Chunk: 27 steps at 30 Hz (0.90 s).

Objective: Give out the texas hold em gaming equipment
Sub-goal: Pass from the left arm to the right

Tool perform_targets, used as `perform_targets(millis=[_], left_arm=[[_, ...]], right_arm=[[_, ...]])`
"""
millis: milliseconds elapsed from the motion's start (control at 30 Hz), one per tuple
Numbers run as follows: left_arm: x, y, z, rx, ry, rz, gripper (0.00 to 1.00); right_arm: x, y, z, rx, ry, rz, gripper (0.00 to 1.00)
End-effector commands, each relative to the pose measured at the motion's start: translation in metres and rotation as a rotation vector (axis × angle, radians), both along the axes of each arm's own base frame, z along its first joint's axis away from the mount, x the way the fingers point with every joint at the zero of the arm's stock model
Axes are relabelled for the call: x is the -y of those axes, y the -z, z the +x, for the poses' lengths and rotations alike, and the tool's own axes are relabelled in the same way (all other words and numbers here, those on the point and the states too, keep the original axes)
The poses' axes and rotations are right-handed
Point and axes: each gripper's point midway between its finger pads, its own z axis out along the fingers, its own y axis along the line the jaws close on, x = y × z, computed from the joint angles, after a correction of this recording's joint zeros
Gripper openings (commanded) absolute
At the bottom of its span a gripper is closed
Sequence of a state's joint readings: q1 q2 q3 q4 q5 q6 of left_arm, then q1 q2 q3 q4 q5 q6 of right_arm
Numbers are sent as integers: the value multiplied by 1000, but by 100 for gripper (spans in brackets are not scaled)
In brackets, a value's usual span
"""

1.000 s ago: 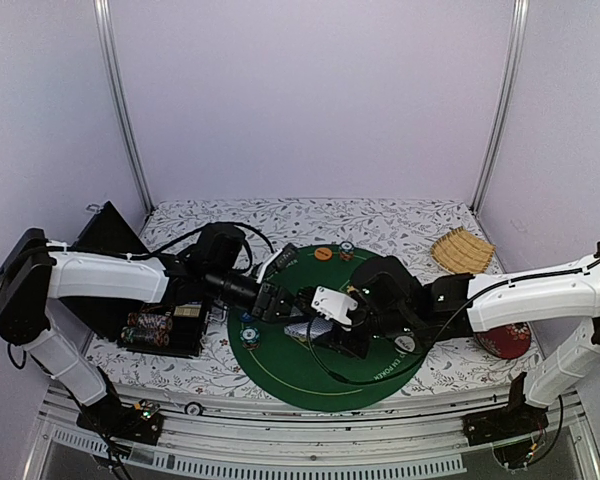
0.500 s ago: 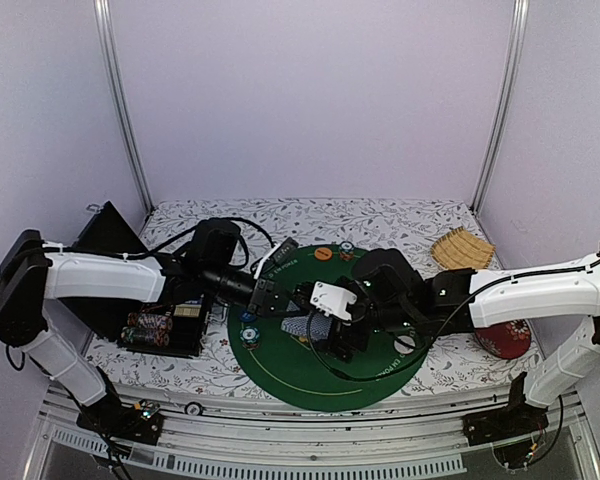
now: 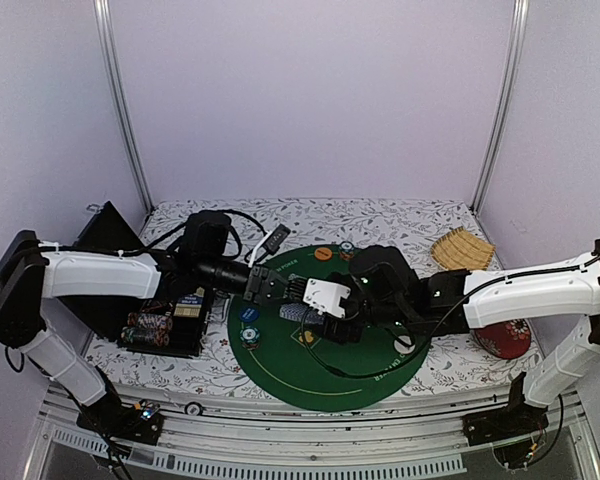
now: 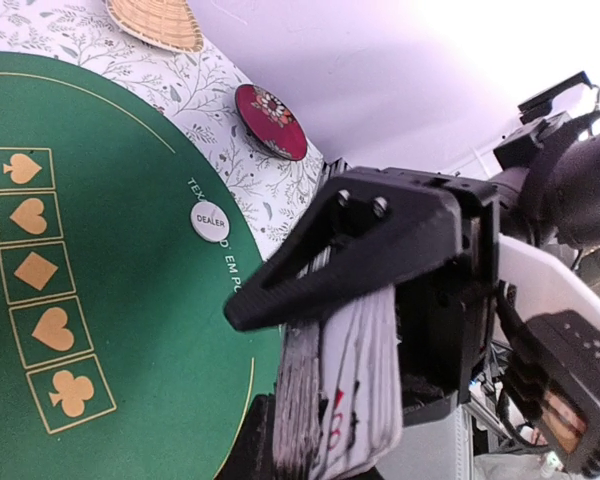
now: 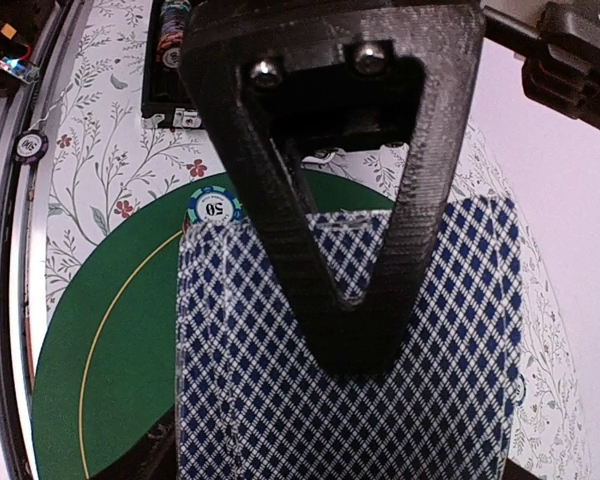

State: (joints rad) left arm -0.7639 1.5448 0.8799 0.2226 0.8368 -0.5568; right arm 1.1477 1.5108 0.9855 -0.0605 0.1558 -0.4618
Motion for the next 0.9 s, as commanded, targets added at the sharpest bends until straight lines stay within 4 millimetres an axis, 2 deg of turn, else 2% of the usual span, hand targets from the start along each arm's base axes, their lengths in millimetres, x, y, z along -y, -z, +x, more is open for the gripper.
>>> perform_targets(millis=[0,100,233,400,500,700,800,867], left_arm=[[0,-10,-14,-17,75,-47,0],[2,-3,-17,-33,91,-37,12],[1,-2,-17,-32,89,-33,28],[1,-1,-17,-29,87,-27,32],[-1,2,-18,-37,86,-17,23],[-2,5,-21,-46,90,-6,16],[-2,4,-20,-40,88,-9,1],[-2,5,-20,-45,87,-10,0]], right_arm=[[-8,-12,15,52,40,28,65],[-8,-11,18,56,53,19,59],[-10,-12,19,57,53,16,59],[-11,-12,19,63,49,14,61],[-11,-11,20,67,52,10,62],[-8,-14,31,76,88,19,74],[-9,-16,32,64,84,36,88],[-12,-19,30,60,70,45,95]])
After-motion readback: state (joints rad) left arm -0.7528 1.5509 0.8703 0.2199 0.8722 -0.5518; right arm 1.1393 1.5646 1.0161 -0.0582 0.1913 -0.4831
